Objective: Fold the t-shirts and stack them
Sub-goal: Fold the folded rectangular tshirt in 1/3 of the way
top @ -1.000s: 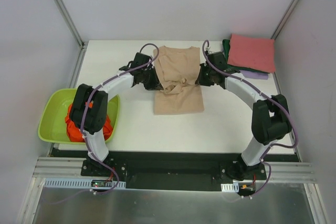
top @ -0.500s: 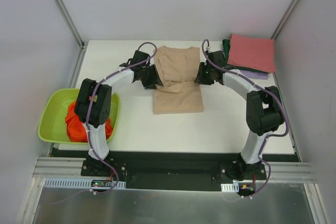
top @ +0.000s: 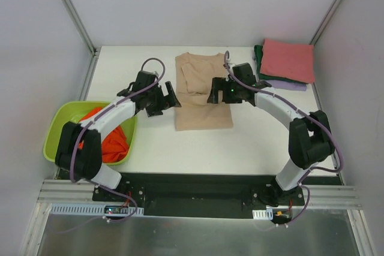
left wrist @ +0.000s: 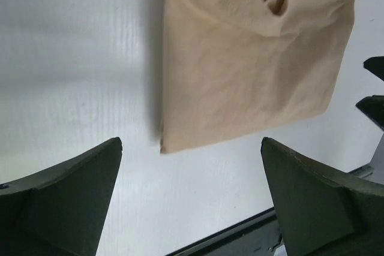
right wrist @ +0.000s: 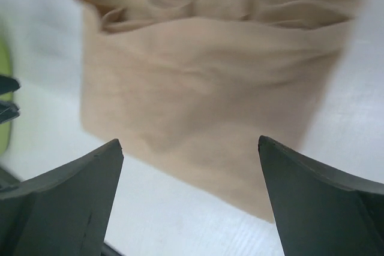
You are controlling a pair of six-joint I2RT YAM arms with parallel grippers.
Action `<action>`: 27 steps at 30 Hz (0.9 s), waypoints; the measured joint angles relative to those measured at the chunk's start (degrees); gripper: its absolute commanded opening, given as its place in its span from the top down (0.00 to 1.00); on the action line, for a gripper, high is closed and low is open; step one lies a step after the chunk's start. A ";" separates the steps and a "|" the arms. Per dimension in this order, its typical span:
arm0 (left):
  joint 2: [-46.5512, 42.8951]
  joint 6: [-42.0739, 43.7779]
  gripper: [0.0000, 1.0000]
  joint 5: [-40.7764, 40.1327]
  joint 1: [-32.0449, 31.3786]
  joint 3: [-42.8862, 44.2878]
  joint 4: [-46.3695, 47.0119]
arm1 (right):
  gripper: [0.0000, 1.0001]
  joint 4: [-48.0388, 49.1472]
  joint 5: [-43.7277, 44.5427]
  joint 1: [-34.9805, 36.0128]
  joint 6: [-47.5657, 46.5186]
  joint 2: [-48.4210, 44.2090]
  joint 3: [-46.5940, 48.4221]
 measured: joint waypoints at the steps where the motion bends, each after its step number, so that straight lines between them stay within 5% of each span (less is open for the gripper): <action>1: -3.32 -0.44 0.01 -0.76 0.00 -2.67 -0.02 | 0.04 0.44 -1.38 1.66 -0.20 -0.37 -0.46; 10: -23.23 -3.54 0.01 -4.76 0.00 -21.53 -1.22 | 0.04 4.20 -11.15 13.38 0.44 10.71 4.74; 21: -26.64 -4.61 0.01 -4.44 0.00 -26.60 -2.29 | 0.04 4.31 -7.76 8.79 -0.57 30.25 30.99; 27: -26.29 -4.68 0.01 -4.04 0.00 -26.51 -2.27 | 0.04 3.28 -9.27 6.38 -3.02 31.63 34.40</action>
